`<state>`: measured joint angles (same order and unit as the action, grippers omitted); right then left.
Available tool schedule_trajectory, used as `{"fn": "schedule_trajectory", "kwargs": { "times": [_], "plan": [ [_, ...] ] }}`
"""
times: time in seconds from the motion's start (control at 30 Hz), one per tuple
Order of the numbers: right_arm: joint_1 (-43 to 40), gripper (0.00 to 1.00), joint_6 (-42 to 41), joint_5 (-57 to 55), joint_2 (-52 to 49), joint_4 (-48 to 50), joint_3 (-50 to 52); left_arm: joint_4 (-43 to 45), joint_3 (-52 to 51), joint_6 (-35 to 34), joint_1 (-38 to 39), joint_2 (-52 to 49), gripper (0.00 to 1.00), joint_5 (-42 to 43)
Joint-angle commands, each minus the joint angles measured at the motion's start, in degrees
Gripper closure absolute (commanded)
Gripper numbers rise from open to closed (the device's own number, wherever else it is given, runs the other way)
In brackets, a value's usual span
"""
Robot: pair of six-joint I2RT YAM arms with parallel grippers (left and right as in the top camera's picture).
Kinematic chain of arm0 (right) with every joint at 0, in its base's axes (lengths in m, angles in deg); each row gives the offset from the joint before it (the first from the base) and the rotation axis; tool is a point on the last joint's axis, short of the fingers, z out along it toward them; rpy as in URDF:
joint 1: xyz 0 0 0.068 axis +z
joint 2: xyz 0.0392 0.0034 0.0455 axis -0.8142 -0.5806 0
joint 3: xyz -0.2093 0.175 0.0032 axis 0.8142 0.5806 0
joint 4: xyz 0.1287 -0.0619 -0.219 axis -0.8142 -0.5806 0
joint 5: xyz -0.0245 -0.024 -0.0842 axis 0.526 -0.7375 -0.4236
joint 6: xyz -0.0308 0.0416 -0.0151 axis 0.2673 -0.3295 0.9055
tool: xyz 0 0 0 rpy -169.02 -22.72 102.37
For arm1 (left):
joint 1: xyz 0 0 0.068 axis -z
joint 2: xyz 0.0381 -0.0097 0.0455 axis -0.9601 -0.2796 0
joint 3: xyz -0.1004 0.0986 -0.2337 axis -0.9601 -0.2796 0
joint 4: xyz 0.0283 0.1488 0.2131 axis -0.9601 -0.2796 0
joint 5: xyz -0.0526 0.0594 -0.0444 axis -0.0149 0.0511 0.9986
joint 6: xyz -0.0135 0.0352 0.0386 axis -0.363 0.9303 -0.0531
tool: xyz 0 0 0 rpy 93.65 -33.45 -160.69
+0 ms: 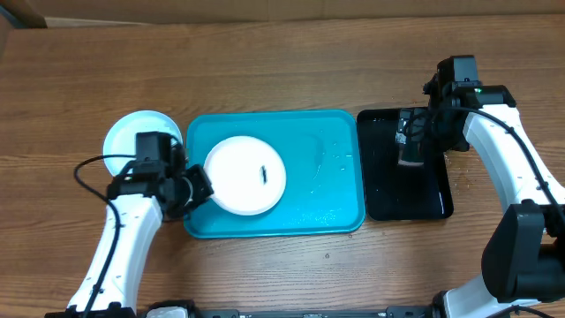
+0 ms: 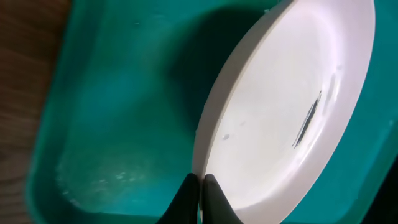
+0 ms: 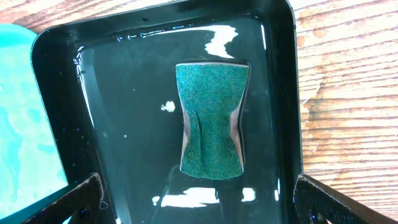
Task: Clean dirty plates on tray and stack at the side
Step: 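Slide the marked white plate to the blue tray center with left gripper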
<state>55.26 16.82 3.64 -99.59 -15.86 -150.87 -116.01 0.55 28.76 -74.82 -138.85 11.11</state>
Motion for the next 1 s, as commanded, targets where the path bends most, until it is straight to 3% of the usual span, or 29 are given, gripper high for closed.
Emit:
{"fn": "schedule_trajectory", "kwargs": {
  "times": [0.0,0.13,0.4,0.47,0.53,0.73,0.87,0.97],
  "plan": [
    [-0.11,0.00,-0.04,-0.39,0.31,0.20,-0.31,2.38,0.83,-5.60,4.17,-1.42,0.96,0.20],
    [-0.11,0.00,-0.07,-0.39,0.31,0.22,-0.31,5.16,0.81,-10.54,8.94,-5.31,0.96,-6.01],
    [-0.11,0.00,-0.07,-0.39,0.31,0.20,-0.31,10.21,0.83,-13.38,12.48,-10.29,0.96,-6.08],
    [-0.11,0.00,-0.07,-0.39,0.31,0.22,-0.31,10.43,0.85,-12.66,12.50,-10.56,0.78,-5.57],
    [-0.11,0.00,-0.07,-0.39,0.31,0.22,-0.31,9.79,2.49,-6.08,11.87,-10.54,0.68,-2.01],
    [-0.11,0.00,-0.07,-0.39,0.31,0.22,-0.31,-9.40,21.07,3.85,8.90,-10.60,0.47,-1.97],
    [-0.11,0.00,-0.07,-0.39,0.31,0.22,-0.31,-19.50,31.69,8.59,9.16,-10.78,0.49,-10.03],
    [-0.11,0.00,-0.07,-0.39,0.31,0.22,-0.31,-20.50,33.14,10.84,9.81,-10.78,0.55,-14.43]
  ]
}}
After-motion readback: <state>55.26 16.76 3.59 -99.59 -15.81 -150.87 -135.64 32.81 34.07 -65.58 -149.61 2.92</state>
